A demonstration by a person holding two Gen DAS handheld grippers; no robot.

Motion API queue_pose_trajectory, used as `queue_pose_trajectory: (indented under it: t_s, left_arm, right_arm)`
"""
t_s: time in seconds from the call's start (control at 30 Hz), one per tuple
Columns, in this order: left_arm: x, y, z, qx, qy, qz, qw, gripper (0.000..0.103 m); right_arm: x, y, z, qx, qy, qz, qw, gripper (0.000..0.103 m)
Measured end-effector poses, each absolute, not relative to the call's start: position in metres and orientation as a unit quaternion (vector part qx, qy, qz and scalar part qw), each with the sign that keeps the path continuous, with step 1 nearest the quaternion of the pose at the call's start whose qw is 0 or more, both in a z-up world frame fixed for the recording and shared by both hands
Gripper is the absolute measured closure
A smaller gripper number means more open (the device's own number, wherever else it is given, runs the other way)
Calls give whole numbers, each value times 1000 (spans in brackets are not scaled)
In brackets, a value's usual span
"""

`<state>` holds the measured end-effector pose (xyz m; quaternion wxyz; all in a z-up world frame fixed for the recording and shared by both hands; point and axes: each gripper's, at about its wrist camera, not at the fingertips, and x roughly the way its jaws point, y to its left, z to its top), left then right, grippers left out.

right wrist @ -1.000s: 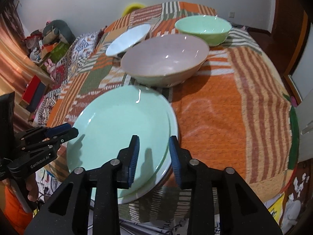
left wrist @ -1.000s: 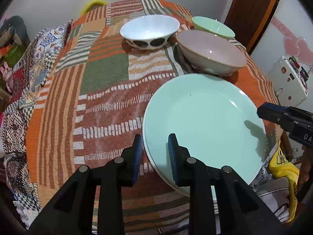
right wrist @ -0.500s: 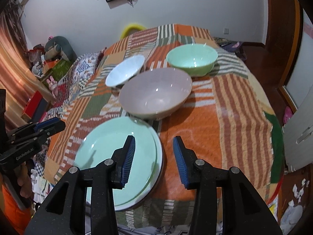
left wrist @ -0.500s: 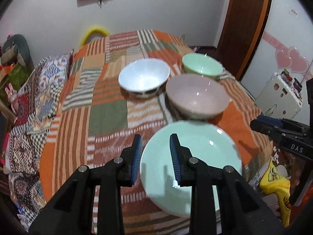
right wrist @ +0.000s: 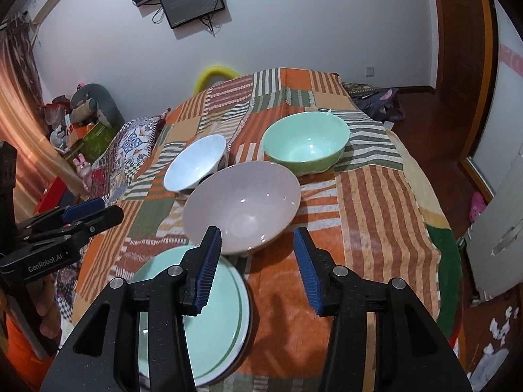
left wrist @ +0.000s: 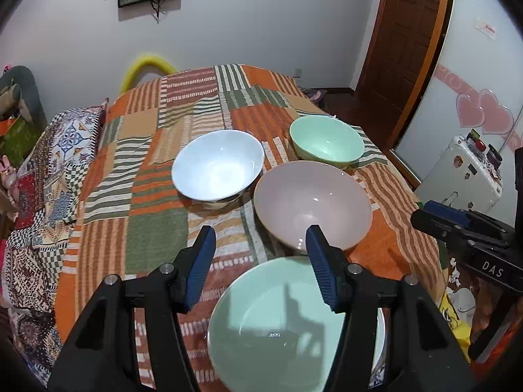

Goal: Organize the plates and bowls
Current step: 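Open both tools and pull them back from the plate stack, then close both tools on the rim of the pink bowl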

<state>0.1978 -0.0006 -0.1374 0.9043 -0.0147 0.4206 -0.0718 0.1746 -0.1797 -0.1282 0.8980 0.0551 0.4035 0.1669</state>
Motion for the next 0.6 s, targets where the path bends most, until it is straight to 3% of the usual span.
queue_pose_trajectory:
  t_s: [0.6]
  left_arm:
    - [274,-6,-198,-28,472,-70,878,47]
  right_arm:
    - [237,-188,-165,74,439,151,883,60]
